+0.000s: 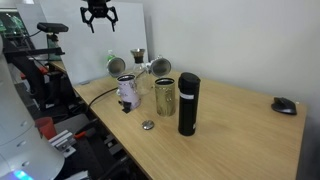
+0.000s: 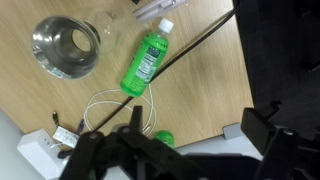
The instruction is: Put the green bottle upright on the right
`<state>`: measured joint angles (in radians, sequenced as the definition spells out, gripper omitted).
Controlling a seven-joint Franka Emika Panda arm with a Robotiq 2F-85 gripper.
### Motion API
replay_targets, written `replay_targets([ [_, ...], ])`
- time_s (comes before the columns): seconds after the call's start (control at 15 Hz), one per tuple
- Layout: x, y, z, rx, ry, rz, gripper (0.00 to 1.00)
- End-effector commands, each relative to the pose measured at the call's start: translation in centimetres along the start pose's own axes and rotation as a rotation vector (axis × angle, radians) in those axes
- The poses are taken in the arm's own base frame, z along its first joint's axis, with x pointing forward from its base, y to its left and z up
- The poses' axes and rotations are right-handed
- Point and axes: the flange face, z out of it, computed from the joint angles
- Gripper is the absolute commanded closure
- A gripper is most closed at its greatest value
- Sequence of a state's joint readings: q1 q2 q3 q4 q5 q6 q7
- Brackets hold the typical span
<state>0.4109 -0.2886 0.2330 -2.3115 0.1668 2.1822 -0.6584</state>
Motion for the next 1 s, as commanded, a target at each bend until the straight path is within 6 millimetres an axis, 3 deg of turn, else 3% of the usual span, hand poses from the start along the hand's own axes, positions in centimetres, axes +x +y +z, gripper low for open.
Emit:
replay_targets([
  [0.0, 2.4, -1.5, 3.9, -0.014, -0.003, -0.060, 0.00],
  [0.33, 4.3, -1.9, 9.6, -0.037, -0.014, -0.042, 0.00],
  [0.53, 4.1, -1.0, 11.6, -0.004, -0.016, 0.041, 0.00],
  [0.93, 3.6, -1.9, 14.2, 0.101, -0.040, 0.095, 0.00],
])
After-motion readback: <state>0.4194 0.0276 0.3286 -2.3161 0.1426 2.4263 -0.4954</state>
